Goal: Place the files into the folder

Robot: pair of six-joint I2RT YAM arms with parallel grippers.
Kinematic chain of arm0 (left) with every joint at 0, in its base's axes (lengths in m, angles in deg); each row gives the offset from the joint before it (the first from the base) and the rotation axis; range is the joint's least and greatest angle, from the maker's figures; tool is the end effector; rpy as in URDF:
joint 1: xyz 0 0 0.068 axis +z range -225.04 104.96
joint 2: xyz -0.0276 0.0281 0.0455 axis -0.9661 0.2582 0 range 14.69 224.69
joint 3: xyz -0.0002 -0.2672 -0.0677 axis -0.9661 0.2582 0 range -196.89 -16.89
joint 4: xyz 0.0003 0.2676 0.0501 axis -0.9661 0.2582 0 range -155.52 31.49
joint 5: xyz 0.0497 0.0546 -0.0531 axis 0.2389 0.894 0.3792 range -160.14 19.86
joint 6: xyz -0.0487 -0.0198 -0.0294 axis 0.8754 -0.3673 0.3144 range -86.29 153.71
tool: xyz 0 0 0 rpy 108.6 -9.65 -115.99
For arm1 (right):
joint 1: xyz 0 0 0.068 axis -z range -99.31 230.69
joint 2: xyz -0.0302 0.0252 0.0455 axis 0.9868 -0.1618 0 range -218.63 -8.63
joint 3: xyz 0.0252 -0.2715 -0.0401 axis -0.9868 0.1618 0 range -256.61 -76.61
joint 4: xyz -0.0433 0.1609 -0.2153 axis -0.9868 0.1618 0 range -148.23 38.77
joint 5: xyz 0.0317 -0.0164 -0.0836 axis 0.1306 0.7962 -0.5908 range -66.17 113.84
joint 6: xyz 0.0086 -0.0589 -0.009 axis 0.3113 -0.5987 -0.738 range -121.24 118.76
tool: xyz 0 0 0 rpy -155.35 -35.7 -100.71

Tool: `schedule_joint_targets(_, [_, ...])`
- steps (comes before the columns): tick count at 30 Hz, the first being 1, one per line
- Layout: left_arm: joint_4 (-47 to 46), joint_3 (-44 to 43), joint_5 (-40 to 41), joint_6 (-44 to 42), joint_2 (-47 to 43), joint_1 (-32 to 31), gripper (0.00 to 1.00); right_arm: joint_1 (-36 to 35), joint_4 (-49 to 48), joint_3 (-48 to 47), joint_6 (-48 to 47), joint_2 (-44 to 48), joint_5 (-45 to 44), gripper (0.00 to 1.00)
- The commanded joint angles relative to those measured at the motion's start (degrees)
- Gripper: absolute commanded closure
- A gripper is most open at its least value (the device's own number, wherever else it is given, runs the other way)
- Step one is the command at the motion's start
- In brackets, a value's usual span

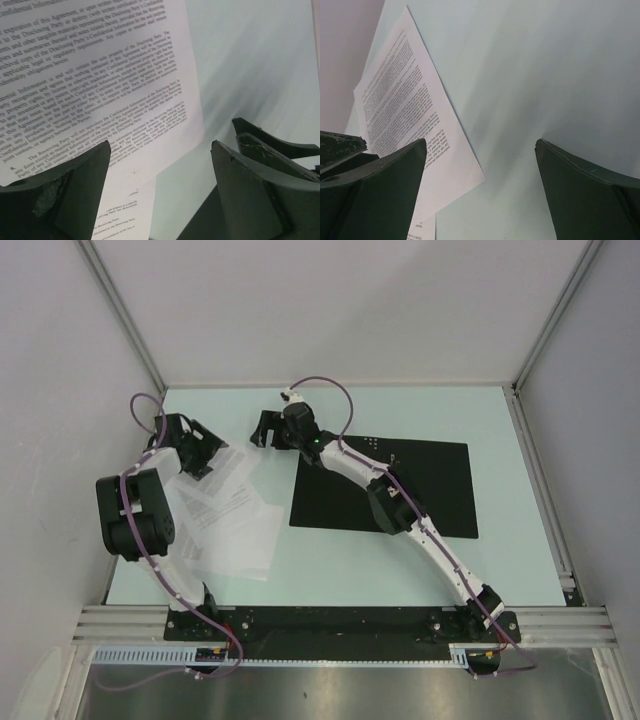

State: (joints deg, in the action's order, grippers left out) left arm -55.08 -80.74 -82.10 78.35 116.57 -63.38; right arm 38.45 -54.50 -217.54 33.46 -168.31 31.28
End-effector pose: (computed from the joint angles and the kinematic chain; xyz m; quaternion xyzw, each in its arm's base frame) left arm 0.3858 0.0701 0.1759 -0.4061 0.8374 -0.1935 0.3105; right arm 0.4712 0.4355 0.1354 -0.0905 0.8254 0.3873 0.4006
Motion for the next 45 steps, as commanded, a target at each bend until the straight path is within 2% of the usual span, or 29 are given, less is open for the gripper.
schedule_joint_targets(1, [0.6, -0.7, 0.1, 1.1, 1.9, 1.1, 0.12, -1.3, -0.2, -3.5, 0.8, -1.3, -5.7, 0.04])
schedule_joint_targets(7, [2.8, 3.9, 0.1, 2.2, 1.7, 1.1, 0.12, -1.6, 1.1, -5.1, 3.1, -3.5, -3.9, 0.05])
schedule_joint_targets(12, [1.3, 13.2, 1.6, 3.0, -4.6, 1.1, 0.11, -3.1, 1.5, -5.2, 4.0, -4.0, -1.8, 0.07])
schedule_joint_targets(15, [1.1, 15.5, 1.2, 1.4, -7.4, 0.6, 0.11, -4.2, 1.8, -5.2, 3.3, -3.9, -1.4, 0.08])
schedule_joint_targets(21, [5.4, 12.5, 3.4, -6.8, -13.5, -2.9, 0.11, -4.5, 2.2, -2.3, 1.0, -2.5, 0.4, 0.10])
schedule_joint_targets(25, [6.2, 9.1, 7.8, -9.3, -17.0, -4.5, 0.11, -4.7, 0.4, -0.2, 0.2, -0.8, 1.3, 0.16])
schedule_joint_targets(28, [5.8, 6.2, 8.0, -8.4, -15.1, -4.3, 0.09, -5.7, 3.5, -0.2, -1.3, -0.6, 0.5, 0.18])
schedule_joint_targets(34, [7.2, 1.5, 4.3, -4.3, -2.3, -1.1, 0.09, -6.6, 8.7, 2.8, -4.8, 1.8, -1.5, 0.22])
schedule_joint_targets(41, [2.9, 5.9, 3.3, -1.2, -0.9, 0.5, 0.08, -7.4, 13.2, 2.0, -8.9, 2.1, -0.5, 0.27])
schedule_joint_targets(45, [1.3, 7.5, 1.1, -0.2, 0.3, 1.2, 0.08, -8.2, 14.7, 3.4, -9.9, 2.3, 3.4, 0.31])
